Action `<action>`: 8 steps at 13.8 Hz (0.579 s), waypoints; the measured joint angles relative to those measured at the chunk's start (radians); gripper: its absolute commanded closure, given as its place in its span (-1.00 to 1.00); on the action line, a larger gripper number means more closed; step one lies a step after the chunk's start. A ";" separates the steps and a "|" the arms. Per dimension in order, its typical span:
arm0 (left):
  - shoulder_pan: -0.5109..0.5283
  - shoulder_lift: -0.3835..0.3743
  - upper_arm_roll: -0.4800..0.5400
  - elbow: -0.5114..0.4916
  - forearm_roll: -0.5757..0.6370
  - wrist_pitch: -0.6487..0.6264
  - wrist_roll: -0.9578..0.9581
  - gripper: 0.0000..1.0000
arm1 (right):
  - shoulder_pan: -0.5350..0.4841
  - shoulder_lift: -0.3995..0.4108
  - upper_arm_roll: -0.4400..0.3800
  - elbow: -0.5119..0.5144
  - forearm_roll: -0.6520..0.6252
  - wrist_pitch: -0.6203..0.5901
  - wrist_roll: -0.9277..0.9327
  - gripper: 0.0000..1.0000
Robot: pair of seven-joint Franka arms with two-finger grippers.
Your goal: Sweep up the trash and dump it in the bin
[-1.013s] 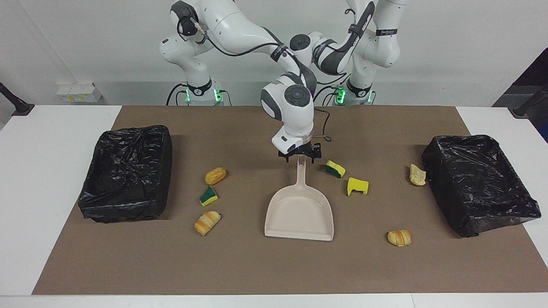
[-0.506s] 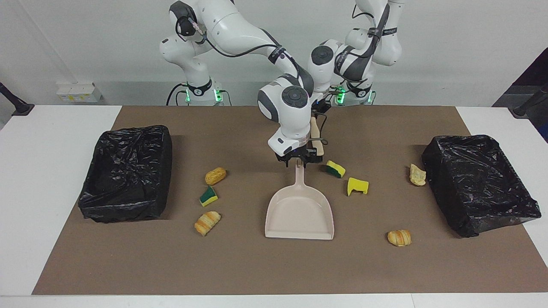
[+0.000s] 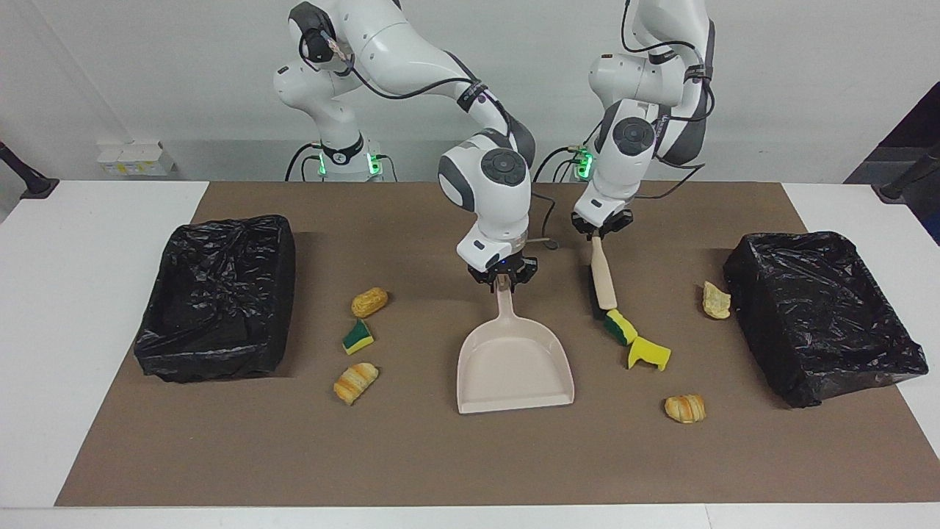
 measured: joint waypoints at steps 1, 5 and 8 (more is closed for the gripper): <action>0.011 -0.001 0.000 0.031 0.003 -0.044 0.016 1.00 | 0.000 0.001 0.000 -0.001 -0.001 0.000 -0.030 0.28; 0.070 -0.005 0.002 0.252 0.010 -0.227 0.162 1.00 | -0.001 0.003 -0.002 -0.009 -0.012 0.000 -0.158 1.00; 0.177 0.025 0.007 0.353 0.033 -0.230 0.373 1.00 | -0.002 0.002 -0.003 -0.006 -0.075 0.000 -0.233 1.00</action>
